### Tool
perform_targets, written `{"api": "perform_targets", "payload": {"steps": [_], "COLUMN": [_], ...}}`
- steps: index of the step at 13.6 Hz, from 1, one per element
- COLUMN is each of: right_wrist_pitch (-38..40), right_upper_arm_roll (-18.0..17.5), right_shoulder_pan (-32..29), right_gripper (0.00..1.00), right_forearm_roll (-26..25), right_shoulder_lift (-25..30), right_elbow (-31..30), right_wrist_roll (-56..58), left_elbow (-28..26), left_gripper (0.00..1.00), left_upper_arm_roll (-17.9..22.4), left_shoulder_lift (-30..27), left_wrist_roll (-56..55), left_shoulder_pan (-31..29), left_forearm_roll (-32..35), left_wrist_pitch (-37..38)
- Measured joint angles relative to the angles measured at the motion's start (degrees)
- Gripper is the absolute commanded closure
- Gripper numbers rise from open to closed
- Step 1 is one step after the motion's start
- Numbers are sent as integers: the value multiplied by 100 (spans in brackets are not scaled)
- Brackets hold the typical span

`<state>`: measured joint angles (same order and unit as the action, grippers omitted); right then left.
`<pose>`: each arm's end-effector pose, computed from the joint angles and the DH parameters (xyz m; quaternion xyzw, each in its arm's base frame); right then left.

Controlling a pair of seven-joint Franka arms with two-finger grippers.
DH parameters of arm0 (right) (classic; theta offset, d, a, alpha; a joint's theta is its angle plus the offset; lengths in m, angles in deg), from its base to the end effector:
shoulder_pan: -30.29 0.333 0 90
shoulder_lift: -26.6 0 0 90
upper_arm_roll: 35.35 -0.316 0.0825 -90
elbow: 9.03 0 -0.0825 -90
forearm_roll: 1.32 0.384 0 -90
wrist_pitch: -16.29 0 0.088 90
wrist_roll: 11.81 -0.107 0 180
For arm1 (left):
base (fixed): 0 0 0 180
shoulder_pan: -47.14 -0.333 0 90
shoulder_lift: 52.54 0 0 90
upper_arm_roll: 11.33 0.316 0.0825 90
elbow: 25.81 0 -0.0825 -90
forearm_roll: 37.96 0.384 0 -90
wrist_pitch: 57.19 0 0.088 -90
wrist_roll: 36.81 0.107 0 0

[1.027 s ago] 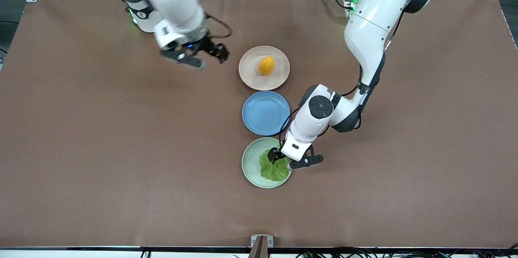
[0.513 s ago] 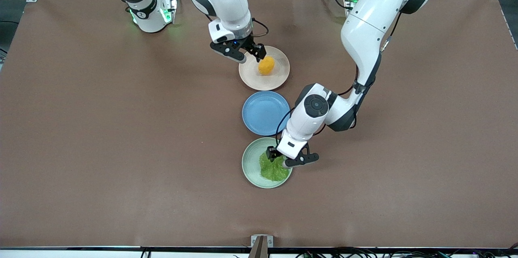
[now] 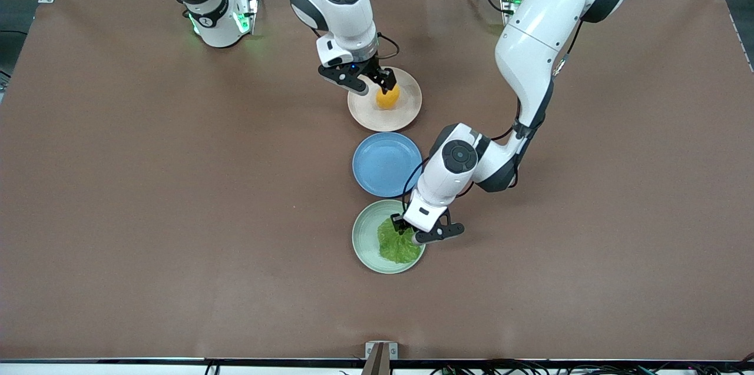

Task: Pick lemon and lettuce from plates
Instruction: 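Grasp and lift the lettuce with the left gripper while the right gripper reaches the lemon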

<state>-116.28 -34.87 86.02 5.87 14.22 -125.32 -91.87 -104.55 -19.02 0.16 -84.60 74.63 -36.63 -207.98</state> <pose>0.3370 0.4902 0.3478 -0.9655 0.2540 0.0303 0.0492 0.6378 -0.4188 0.1989 0.9752 0.1338 0.1015 0.1442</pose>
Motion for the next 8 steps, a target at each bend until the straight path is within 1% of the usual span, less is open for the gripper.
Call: {"api": "perform_targets", "payload": {"steps": [3,5,8], "right_wrist_pitch": [-30,-268,-552], "right_upper_arm_roll": [3,7,9], "right_shoulder_pan": [126,305,606], "right_gripper": [0,0,0], "right_forearm_roll": [0,-43,-428], "right_shoulder_lift": [-77,-282,-782], "right_elbow": [0,8,115], "right_wrist_roll": [-165,-433,-967], "left_elbow": [64,135,188], "left_gripper": [96,98,99], "left_upper_arm_roll": [2,5,6], "left_shoulder_lift": [-1,-25,-189], "left_wrist_roll": [0,-1,-5], "left_shoulder_pan": [-3,-19,-64], "left_forearm_roll": [1,1,0], "left_wrist_pitch": [-1,-3,136]}}
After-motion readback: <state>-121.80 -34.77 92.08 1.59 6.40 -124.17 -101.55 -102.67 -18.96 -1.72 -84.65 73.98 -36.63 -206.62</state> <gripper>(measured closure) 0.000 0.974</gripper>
